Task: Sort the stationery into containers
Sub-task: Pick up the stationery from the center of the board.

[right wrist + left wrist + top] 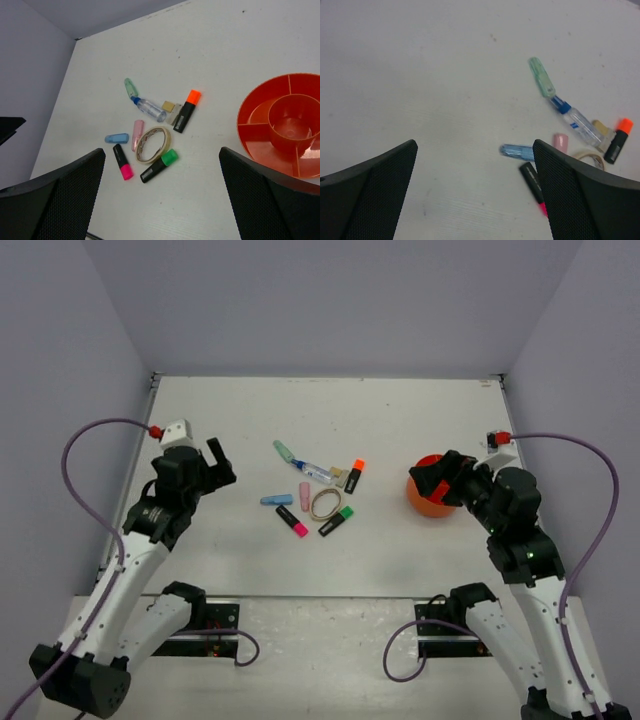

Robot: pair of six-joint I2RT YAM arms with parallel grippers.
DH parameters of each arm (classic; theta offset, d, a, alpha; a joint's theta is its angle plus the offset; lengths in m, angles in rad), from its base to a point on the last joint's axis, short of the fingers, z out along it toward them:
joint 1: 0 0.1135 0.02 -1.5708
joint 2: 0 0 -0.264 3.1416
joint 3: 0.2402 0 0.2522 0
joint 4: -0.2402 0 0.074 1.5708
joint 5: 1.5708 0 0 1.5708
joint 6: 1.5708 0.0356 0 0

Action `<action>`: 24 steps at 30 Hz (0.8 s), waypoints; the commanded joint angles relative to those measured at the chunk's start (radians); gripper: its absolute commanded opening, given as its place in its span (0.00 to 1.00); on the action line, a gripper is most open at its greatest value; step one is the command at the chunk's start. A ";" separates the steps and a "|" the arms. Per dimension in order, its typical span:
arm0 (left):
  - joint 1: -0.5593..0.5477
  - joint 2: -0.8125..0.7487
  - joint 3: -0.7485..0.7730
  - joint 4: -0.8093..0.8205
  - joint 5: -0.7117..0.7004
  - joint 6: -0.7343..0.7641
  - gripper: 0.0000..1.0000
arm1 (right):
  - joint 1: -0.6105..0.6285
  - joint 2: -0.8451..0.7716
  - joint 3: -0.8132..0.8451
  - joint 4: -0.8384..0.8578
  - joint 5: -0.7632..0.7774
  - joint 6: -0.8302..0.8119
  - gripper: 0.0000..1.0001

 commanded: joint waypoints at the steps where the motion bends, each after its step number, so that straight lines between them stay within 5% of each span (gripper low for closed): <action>1: -0.144 0.175 -0.004 0.185 0.120 -0.134 1.00 | 0.002 0.038 0.012 -0.009 -0.044 -0.014 0.99; 5: -0.323 0.471 0.144 0.200 -0.040 -0.235 1.00 | 0.002 0.038 -0.008 -0.011 -0.093 -0.021 0.99; 13: -0.433 0.991 0.492 0.151 -0.142 -0.395 1.00 | 0.002 0.011 -0.060 0.008 -0.162 -0.015 0.99; 19: -0.433 1.131 0.618 0.130 -0.154 -0.457 0.97 | 0.002 -0.007 -0.060 -0.013 -0.197 -0.025 0.99; 24: -0.436 1.179 0.625 0.141 -0.132 -0.468 0.79 | 0.002 -0.023 -0.080 -0.001 -0.195 -0.025 0.99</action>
